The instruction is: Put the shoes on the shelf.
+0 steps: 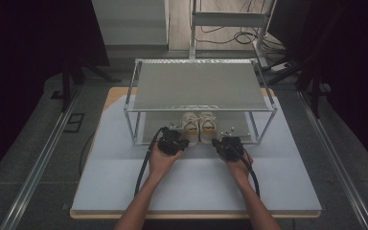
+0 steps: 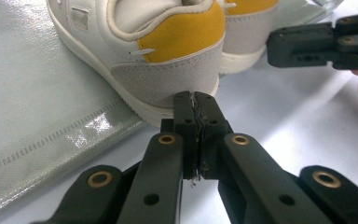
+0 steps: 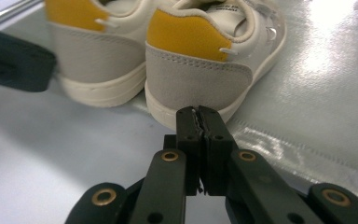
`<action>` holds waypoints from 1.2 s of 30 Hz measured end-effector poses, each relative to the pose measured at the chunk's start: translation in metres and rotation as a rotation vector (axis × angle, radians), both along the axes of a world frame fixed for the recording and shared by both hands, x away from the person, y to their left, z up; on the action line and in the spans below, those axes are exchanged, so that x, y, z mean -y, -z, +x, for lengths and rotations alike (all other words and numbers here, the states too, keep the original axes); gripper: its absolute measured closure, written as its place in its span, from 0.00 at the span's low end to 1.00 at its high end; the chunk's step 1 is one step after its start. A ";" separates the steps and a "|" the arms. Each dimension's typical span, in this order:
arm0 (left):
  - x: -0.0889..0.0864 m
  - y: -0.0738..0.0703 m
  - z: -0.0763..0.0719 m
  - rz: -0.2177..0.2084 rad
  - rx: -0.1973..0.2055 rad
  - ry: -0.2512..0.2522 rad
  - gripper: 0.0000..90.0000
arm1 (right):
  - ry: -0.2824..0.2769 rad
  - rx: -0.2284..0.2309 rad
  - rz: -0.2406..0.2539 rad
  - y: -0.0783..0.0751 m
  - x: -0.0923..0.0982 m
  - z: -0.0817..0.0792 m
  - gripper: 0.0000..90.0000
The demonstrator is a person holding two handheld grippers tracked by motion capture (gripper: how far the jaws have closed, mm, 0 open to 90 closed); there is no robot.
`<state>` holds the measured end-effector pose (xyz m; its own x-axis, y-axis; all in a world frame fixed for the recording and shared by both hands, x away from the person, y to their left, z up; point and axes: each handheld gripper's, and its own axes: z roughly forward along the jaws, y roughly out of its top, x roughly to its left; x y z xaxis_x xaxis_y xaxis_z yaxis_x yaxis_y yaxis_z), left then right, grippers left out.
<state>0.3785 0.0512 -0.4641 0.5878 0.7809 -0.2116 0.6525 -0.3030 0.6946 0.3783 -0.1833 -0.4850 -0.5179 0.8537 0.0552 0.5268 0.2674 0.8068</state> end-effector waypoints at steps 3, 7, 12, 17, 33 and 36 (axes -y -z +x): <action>0.000 0.000 0.000 0.000 0.000 0.001 0.98 | 0.010 0.002 -0.015 0.001 -0.002 0.006 0.97; -0.001 0.000 0.002 0.005 0.007 0.001 1.00 | 0.019 -0.004 -0.012 0.002 -0.002 0.009 0.97; 0.001 0.000 0.013 0.030 0.014 0.004 1.00 | 0.017 0.000 -0.018 0.003 -0.002 0.009 0.96; 0.006 0.004 0.028 0.040 0.014 0.006 1.00 | 0.014 -0.002 -0.027 0.003 -0.003 0.009 0.96; 0.011 0.007 0.033 0.043 0.012 0.005 1.00 | 0.025 -0.023 -0.016 0.003 0.000 0.015 0.96; 0.012 0.007 0.034 0.046 0.012 0.004 1.00 | 0.030 -0.026 -0.015 0.004 0.000 0.017 0.96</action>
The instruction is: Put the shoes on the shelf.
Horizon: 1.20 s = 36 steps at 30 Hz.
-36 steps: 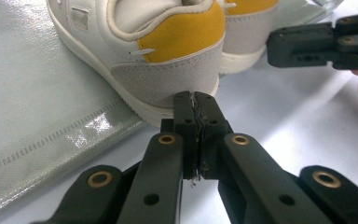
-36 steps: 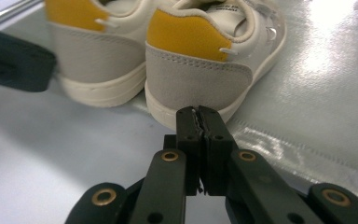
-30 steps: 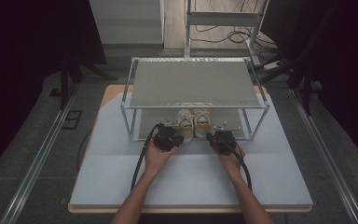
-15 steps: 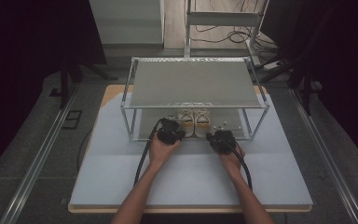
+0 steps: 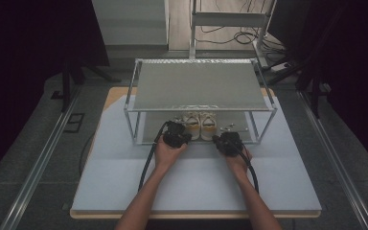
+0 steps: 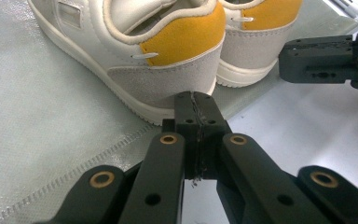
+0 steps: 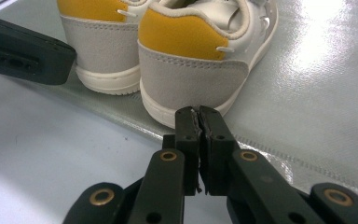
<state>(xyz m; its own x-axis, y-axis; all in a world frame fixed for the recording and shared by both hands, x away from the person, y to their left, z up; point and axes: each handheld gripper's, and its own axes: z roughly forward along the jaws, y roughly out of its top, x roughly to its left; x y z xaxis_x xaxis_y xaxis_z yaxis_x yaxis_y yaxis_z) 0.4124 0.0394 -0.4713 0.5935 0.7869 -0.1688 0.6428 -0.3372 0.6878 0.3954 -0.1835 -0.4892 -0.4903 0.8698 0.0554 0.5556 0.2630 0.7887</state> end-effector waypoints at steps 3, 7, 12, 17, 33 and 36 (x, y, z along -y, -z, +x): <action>0.002 -0.001 0.002 0.012 -0.003 -0.003 1.00 | 0.003 0.002 -0.001 0.000 -0.001 0.000 0.96; 0.005 -0.001 0.003 0.005 -0.026 -0.025 1.00 | 0.002 0.000 0.000 0.000 -0.001 0.000 0.96; 0.001 -0.002 0.000 0.025 0.005 -0.004 0.95 | -0.013 -0.001 -0.004 -0.001 -0.002 -0.003 0.95; -0.009 -0.009 -0.012 -0.011 0.033 -0.010 0.95 | -0.038 0.024 0.010 -0.008 -0.002 -0.013 0.95; -0.064 -0.003 -0.087 -0.070 0.074 -0.024 0.76 | -0.135 0.047 0.119 -0.021 0.035 -0.066 0.82; -0.076 0.000 -0.100 -0.071 0.076 -0.030 0.68 | -0.136 0.051 0.117 -0.020 0.045 -0.077 0.76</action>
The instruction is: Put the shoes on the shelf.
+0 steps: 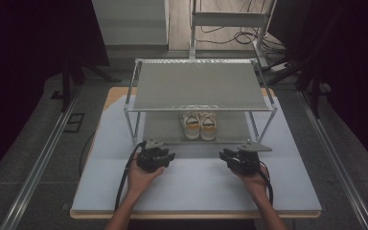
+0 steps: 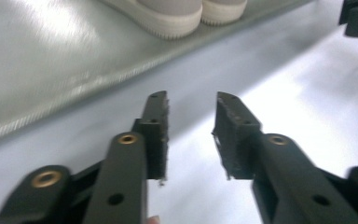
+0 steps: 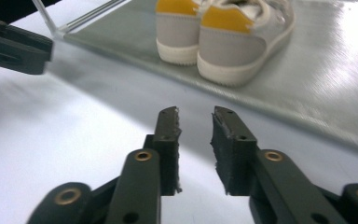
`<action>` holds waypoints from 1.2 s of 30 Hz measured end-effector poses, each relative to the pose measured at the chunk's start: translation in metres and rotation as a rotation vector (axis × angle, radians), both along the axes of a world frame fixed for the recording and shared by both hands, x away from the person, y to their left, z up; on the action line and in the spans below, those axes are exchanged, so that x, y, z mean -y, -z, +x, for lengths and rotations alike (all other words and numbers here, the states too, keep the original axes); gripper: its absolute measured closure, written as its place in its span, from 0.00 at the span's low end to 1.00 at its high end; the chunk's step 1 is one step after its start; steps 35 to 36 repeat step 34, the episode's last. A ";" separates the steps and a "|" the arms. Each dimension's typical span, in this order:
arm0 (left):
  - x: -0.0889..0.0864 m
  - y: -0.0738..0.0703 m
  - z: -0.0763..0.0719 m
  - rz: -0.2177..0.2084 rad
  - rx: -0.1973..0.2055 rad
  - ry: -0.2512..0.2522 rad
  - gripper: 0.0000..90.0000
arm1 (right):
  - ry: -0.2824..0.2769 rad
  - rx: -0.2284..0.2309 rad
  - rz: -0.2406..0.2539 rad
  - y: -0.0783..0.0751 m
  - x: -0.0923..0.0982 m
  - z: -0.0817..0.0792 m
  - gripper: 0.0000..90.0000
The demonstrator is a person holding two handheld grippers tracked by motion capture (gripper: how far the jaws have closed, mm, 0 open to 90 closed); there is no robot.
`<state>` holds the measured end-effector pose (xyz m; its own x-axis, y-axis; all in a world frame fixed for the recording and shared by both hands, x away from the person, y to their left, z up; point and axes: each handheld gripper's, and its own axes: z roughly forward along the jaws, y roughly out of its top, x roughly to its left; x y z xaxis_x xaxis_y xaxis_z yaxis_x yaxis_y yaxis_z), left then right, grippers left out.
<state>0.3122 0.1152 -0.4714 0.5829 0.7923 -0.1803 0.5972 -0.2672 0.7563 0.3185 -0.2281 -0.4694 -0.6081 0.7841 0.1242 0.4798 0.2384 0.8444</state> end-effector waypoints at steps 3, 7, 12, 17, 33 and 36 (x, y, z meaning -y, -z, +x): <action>-0.009 0.004 -0.011 0.036 -0.018 -0.016 0.59 | 0.015 0.001 -0.021 0.002 0.010 -0.011 0.66; -0.021 0.010 -0.022 0.049 -0.033 -0.039 0.53 | 0.046 -0.005 -0.040 0.006 0.028 -0.022 0.57; -0.033 0.019 -0.036 0.055 -0.049 -0.074 0.46 | 0.087 -0.023 -0.040 0.011 0.053 -0.031 0.54; -0.043 0.017 -0.036 0.050 -0.056 -0.108 0.44 | 0.122 -0.033 -0.038 0.017 0.073 -0.036 0.53; -0.054 0.018 -0.034 0.077 -0.060 -0.119 0.40 | 0.113 -0.032 -0.060 0.022 0.075 -0.034 0.51; -0.053 0.019 -0.034 0.081 -0.063 -0.119 0.39 | 0.116 -0.029 -0.057 0.021 0.075 -0.034 0.51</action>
